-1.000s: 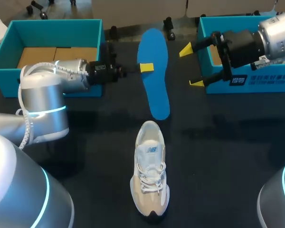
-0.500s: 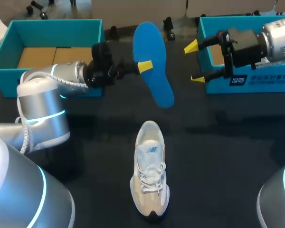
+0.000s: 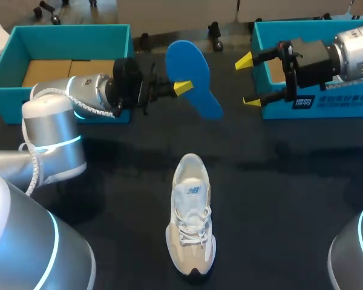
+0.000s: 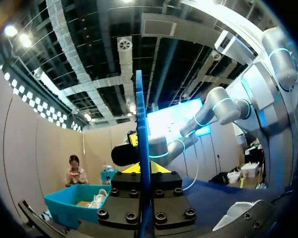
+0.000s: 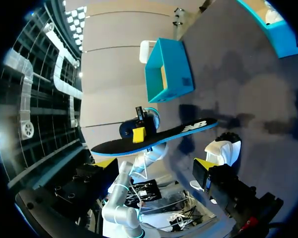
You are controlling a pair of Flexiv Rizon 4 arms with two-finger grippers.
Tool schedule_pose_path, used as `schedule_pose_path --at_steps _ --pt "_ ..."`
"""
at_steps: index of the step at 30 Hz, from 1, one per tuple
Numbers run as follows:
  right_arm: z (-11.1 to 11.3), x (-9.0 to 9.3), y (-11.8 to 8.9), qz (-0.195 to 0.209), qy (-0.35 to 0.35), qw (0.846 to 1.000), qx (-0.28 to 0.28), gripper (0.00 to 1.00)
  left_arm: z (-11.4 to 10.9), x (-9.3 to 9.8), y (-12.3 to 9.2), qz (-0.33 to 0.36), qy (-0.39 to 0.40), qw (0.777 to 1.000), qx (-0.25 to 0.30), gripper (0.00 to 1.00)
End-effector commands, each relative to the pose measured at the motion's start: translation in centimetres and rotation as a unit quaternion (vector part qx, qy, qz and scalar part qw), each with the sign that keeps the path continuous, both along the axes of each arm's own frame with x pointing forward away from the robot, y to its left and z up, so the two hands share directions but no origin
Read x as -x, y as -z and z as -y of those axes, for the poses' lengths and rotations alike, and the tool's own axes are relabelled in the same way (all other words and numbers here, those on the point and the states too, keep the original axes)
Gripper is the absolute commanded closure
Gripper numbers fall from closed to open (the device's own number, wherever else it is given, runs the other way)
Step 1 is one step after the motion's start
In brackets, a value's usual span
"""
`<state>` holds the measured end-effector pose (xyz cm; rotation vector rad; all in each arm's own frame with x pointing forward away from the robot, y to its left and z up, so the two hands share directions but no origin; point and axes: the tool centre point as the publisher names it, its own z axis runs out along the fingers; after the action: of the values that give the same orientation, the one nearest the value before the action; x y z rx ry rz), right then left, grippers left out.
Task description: Take the shoe out of the shoebox, open the shoe tongue, remove and reinsert the insole, then place the shoe into the shoebox
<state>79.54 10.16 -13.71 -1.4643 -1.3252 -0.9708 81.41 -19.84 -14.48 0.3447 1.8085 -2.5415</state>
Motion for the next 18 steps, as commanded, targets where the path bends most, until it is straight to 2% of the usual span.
schedule_pose_path --at_steps 1,6,10,11,13,18 --pt "-0.2 -0.1 0.1 0.000 0.000 1.000 0.001 0.00 -0.7 -1.6 -1.2 0.125 -0.009 0.992 -0.004 1.00" --pt "-0.2 -0.1 0.1 0.000 0.000 1.000 0.001 0.00 -1.7 -1.1 -2.1 0.266 -0.042 0.963 -0.011 1.00" --pt "-0.2 -0.1 0.1 0.000 0.000 1.000 0.001 0.00 -2.7 -1.0 -1.5 0.347 -0.074 0.935 -0.019 1.00" --pt "-0.2 -0.1 0.1 0.000 0.000 1.000 0.001 0.00 -3.0 -0.9 -1.3 0.375 -0.091 0.922 -0.019 1.00" --pt "-0.2 -0.1 0.1 0.000 0.000 1.000 0.001 0.00 -3.3 -1.1 -1.1 0.460 -0.135 0.877 -0.028 1.00" --pt "-0.2 -0.1 0.1 0.000 0.000 1.000 0.001 0.00 -3.3 -1.1 -1.1 0.460 -0.135 0.877 -0.028 1.00"
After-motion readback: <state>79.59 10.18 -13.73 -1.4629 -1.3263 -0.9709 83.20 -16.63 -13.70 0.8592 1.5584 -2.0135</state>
